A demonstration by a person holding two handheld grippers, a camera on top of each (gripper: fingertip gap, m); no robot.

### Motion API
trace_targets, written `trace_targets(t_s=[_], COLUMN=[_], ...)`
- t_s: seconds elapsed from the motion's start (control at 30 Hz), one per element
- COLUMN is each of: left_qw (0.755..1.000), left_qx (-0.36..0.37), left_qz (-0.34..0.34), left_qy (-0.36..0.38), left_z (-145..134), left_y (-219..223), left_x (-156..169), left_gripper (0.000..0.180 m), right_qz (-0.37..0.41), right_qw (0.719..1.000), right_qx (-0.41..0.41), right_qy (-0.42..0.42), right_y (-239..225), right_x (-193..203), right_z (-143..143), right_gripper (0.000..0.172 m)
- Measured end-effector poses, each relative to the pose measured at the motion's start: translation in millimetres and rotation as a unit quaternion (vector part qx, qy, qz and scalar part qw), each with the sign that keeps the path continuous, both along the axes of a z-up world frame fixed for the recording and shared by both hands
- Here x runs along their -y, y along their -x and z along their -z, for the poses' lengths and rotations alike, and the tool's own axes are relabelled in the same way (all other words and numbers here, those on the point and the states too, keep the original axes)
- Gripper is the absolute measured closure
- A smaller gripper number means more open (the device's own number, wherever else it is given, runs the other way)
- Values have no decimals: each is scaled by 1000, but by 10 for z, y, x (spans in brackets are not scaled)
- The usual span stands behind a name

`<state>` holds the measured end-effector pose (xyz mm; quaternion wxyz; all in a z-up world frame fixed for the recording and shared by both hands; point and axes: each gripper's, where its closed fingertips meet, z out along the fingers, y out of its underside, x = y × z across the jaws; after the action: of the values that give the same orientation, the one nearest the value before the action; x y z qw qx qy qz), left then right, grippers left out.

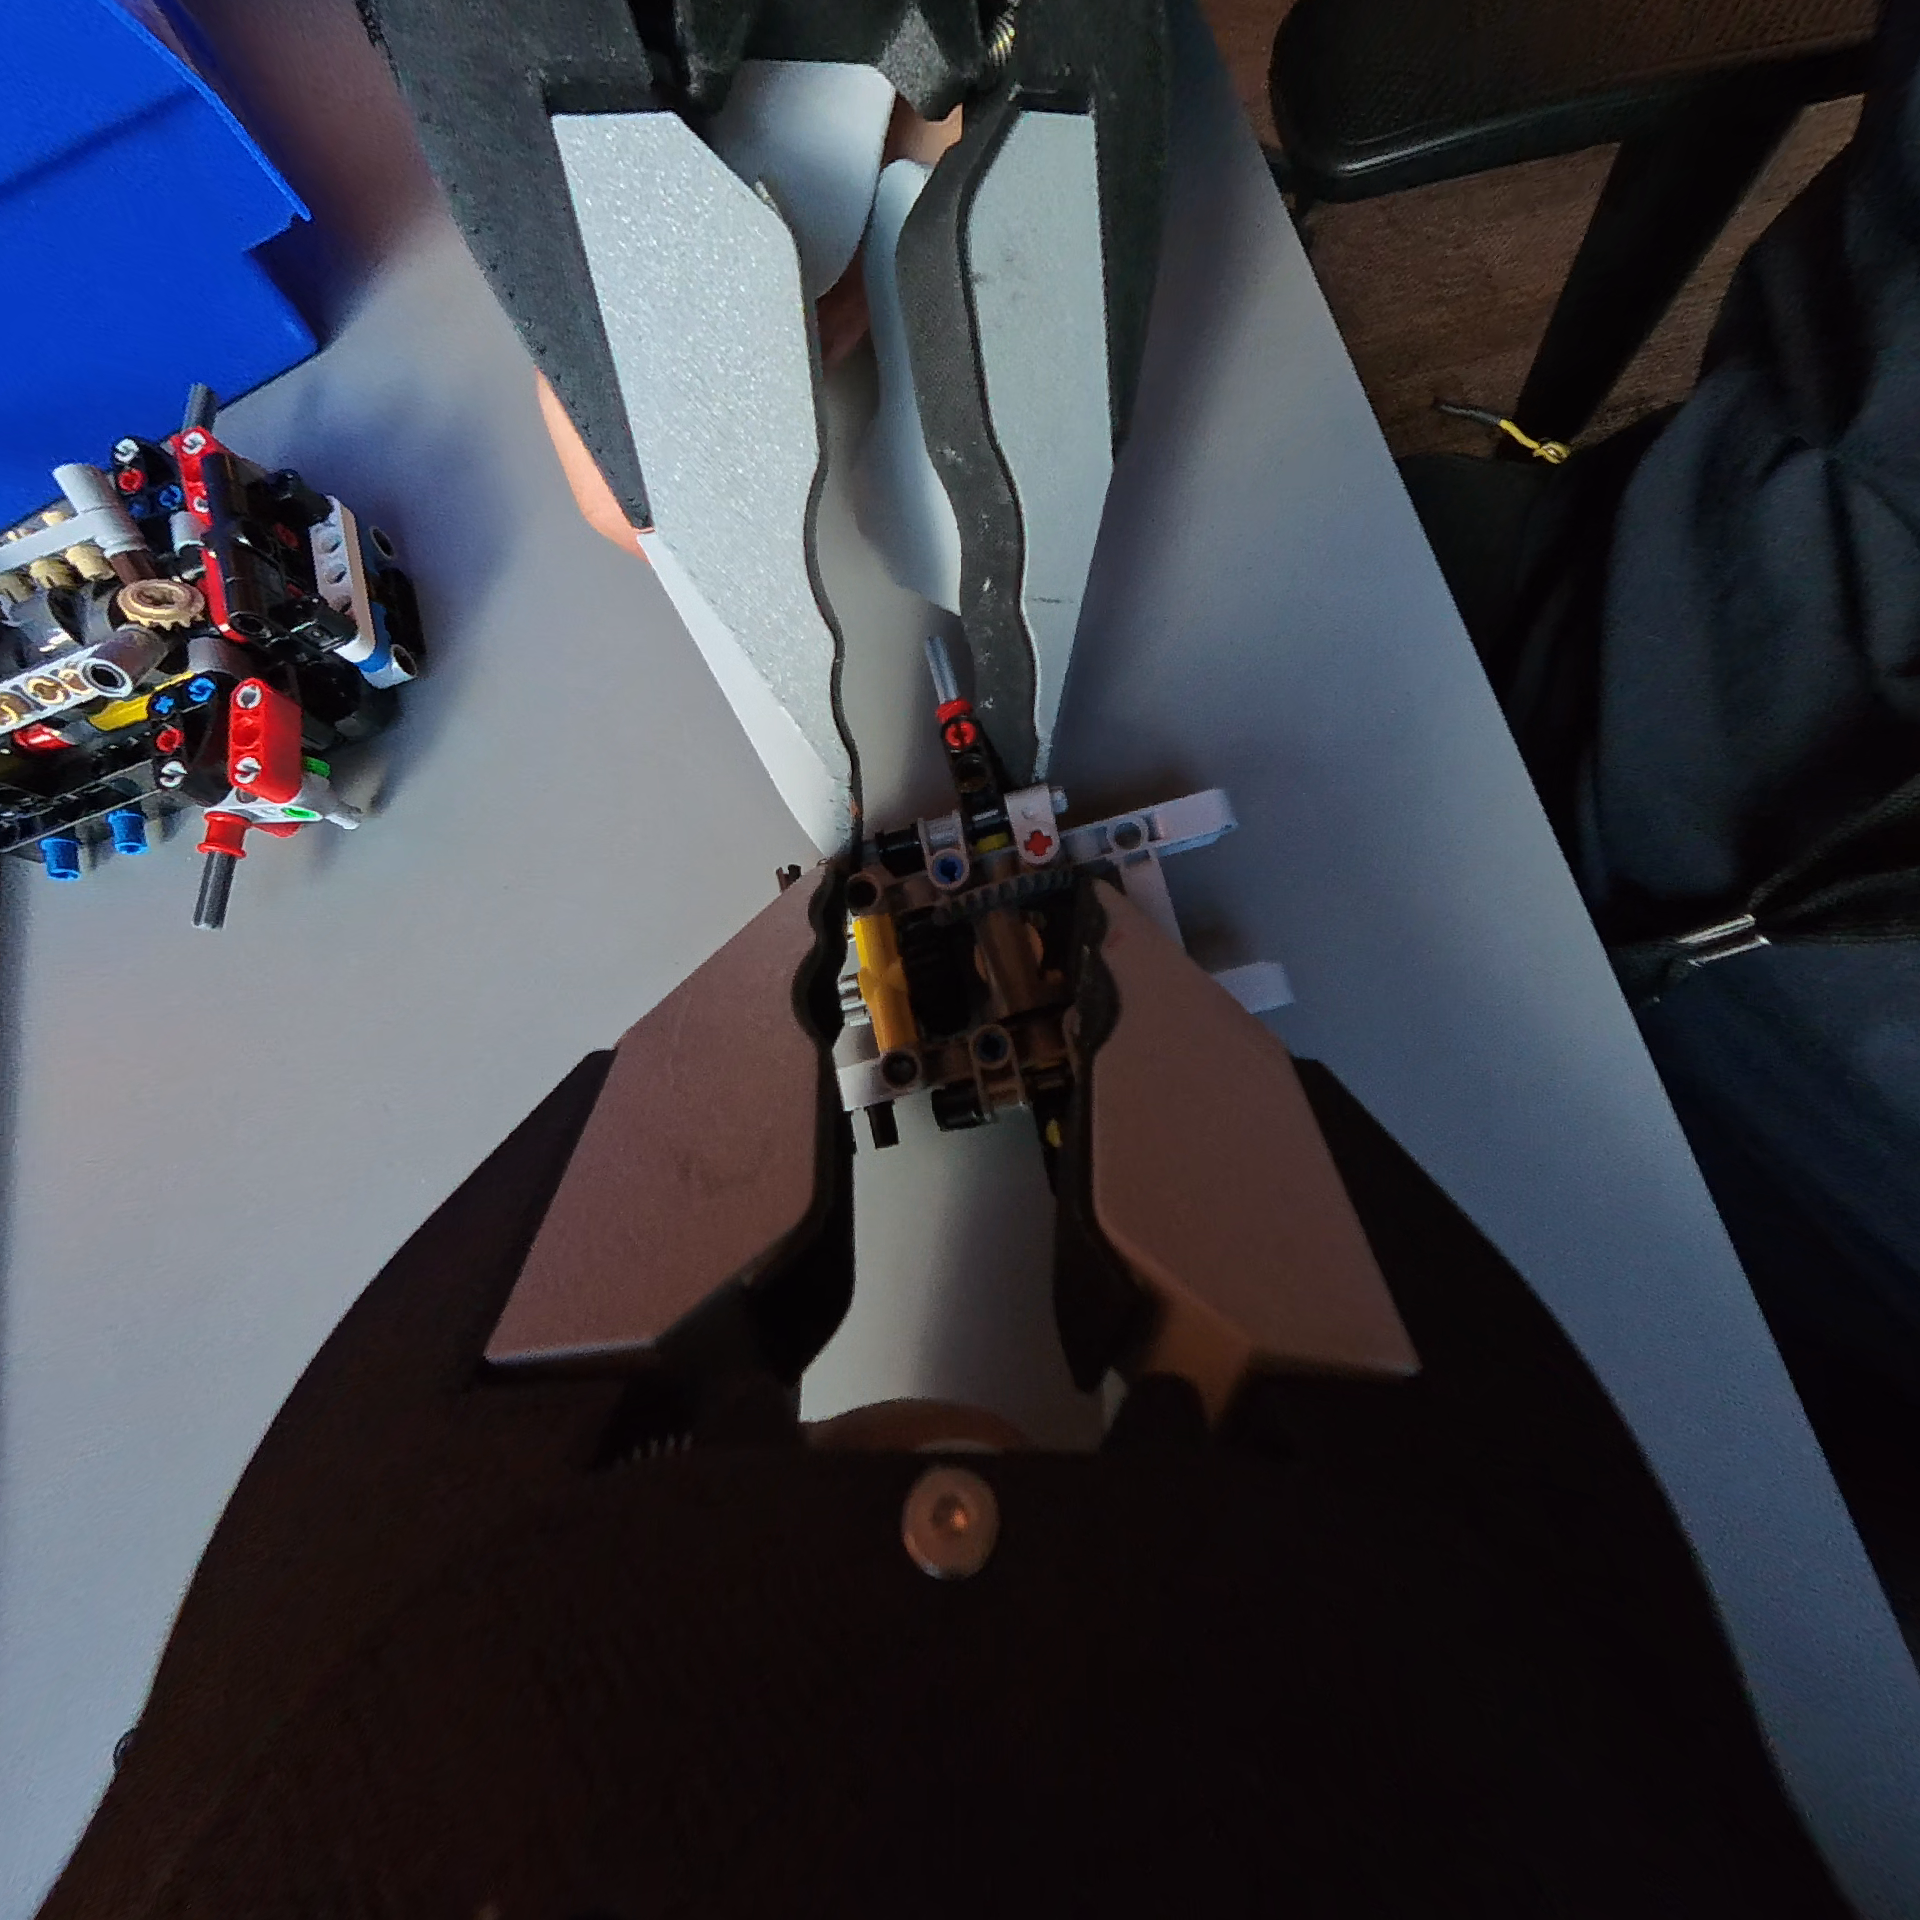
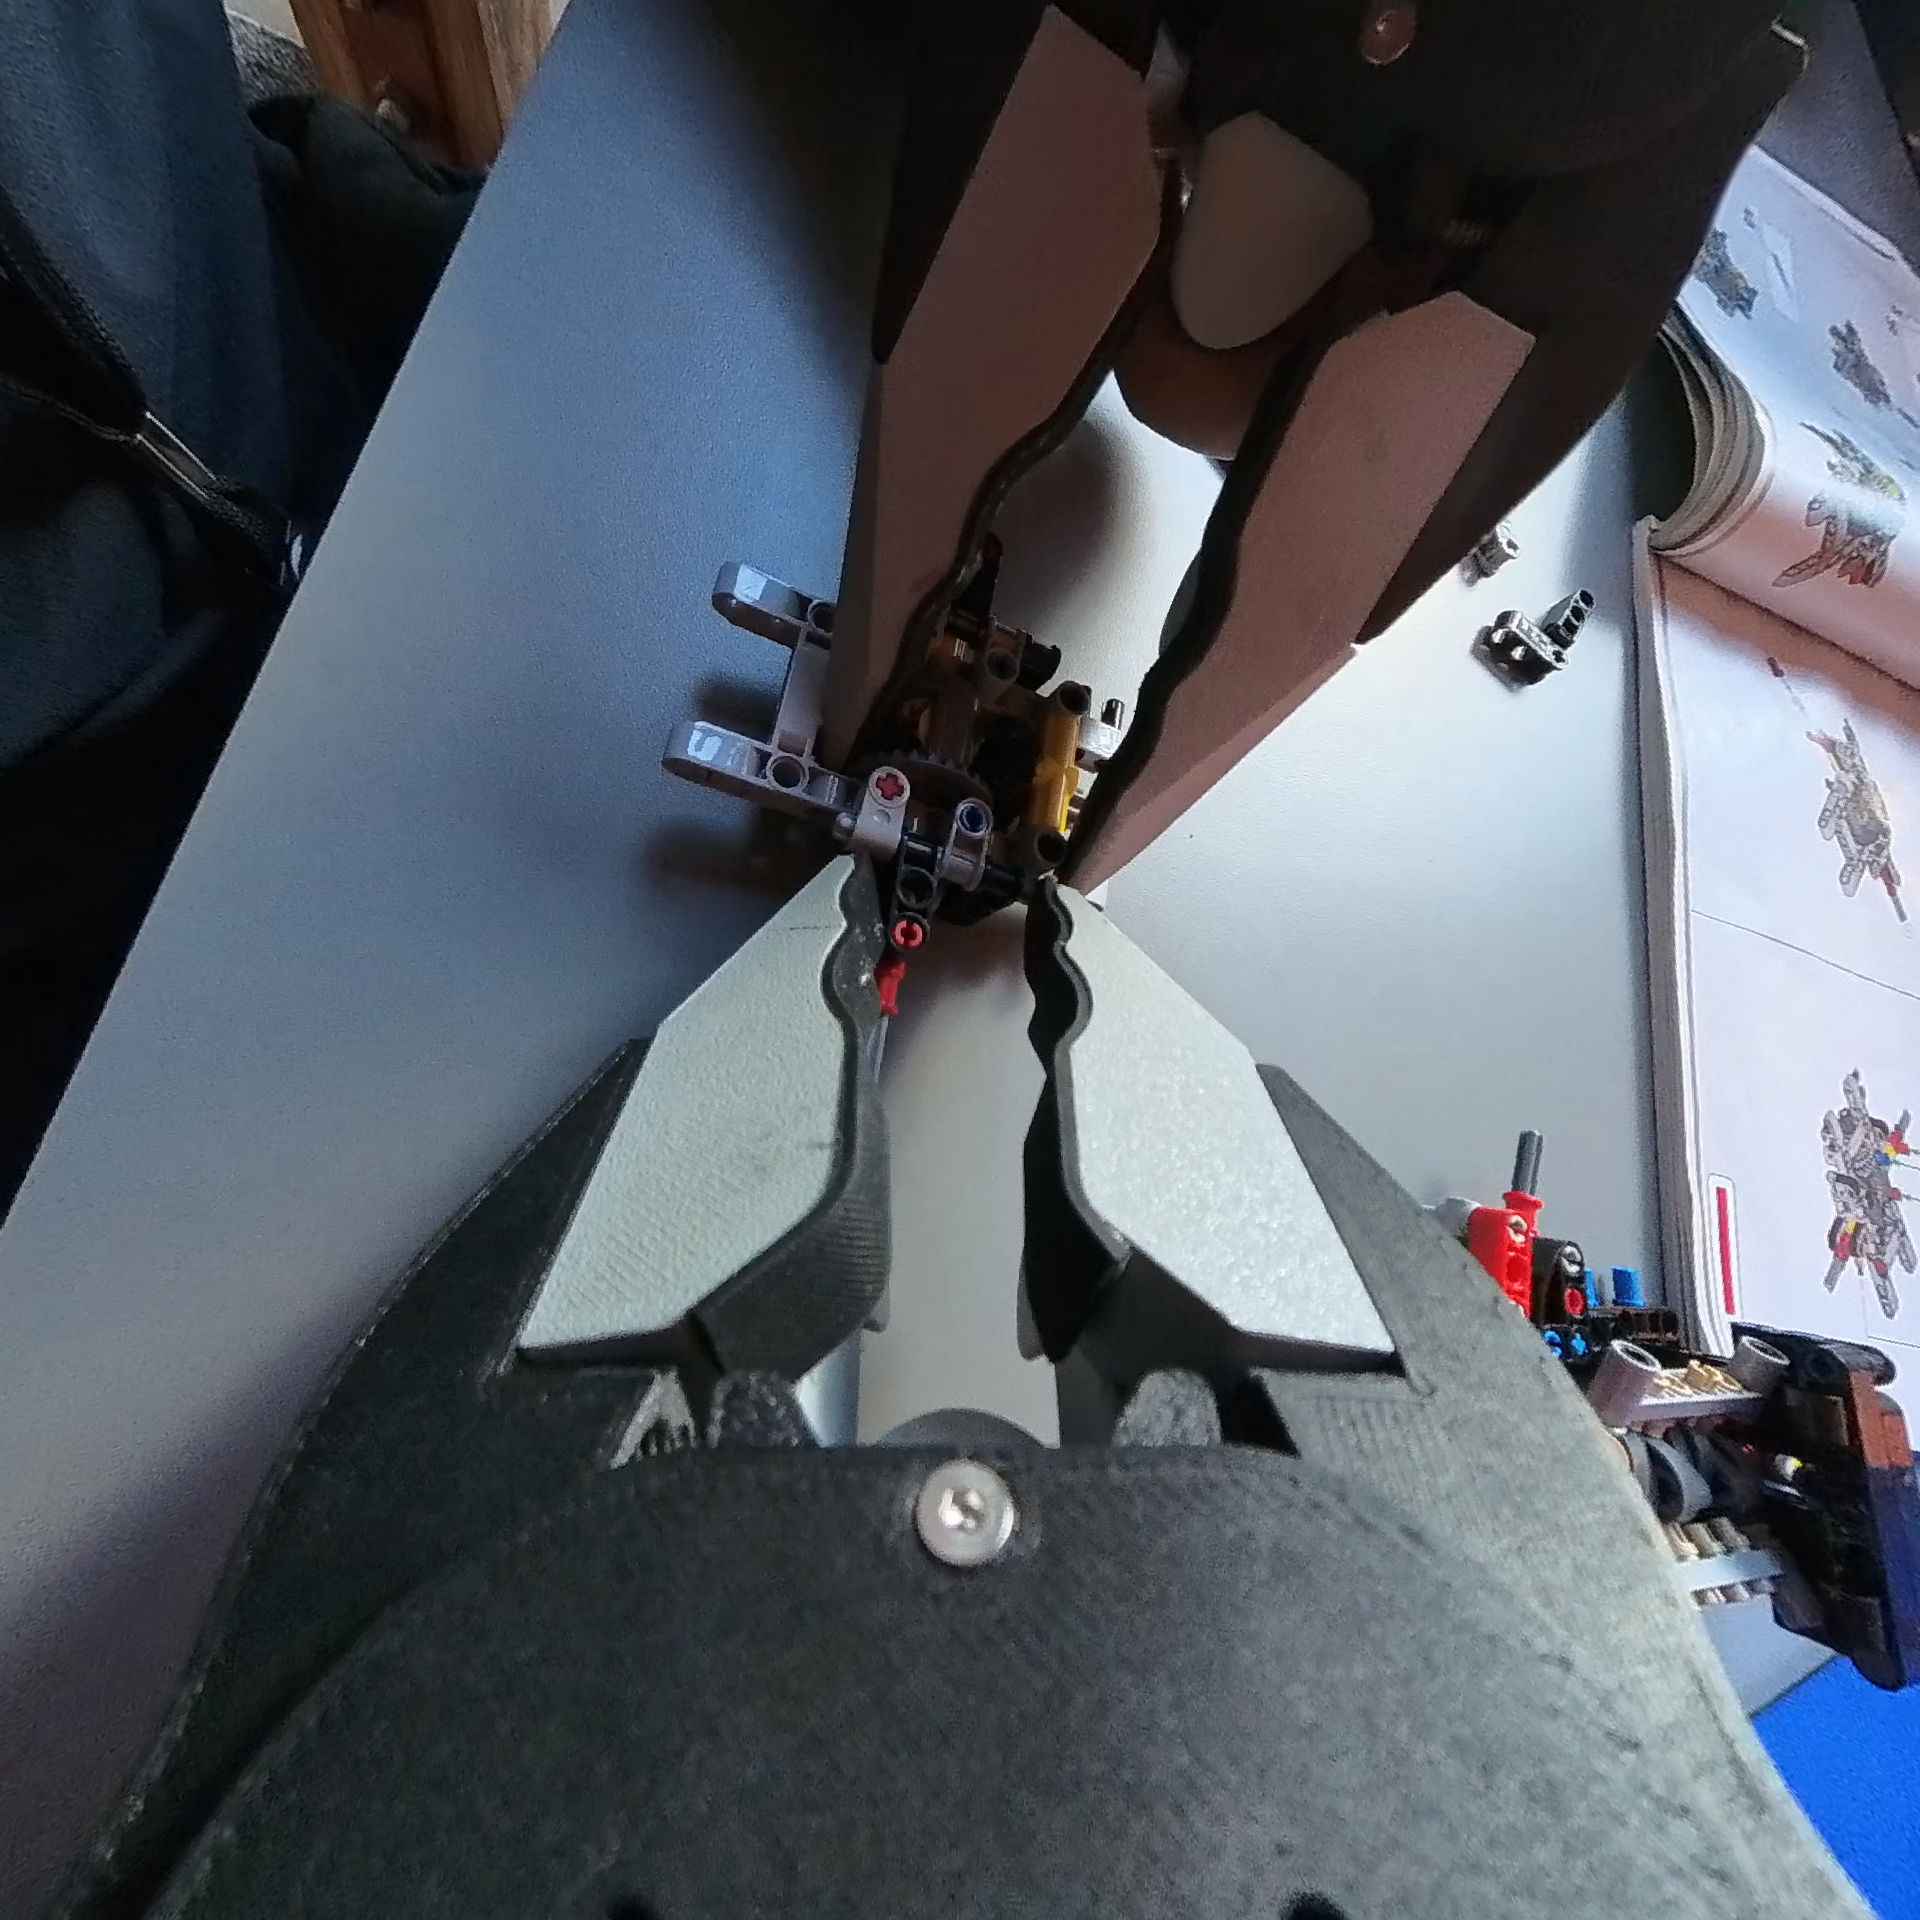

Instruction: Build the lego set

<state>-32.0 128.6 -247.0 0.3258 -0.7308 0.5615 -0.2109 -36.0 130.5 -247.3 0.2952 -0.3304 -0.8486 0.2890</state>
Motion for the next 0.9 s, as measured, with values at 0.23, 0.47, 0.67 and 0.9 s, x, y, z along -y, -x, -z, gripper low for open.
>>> trace_targets(t_s=[0.23, 0.47, 0.67, 0.9], left_qw=[1000, 1000, 1000, 998], left_qx=[-9, -10, -14, 55], left_qz=[3, 4, -23, -32], left_qy=[-4, 3, -11, 3], left_z=[0, 0, -9, -287], left_y=[-7, -3, 8, 86], left_x=[9, 32, -22, -5], left_gripper=[141, 141, 138, 132], right_qz=[-3, -6, -1, 20], right_qw=[1000, 1000, 998, 999], right_qx=[0, 3, -2, -48], right_qy=[1, 6, 62, 18], right_y=[-3, 6, 17, 75], right_x=[8, 32, -12, -126], right_z=[-1, 1, -11, -36], right_gripper=[145, 145, 145, 144])
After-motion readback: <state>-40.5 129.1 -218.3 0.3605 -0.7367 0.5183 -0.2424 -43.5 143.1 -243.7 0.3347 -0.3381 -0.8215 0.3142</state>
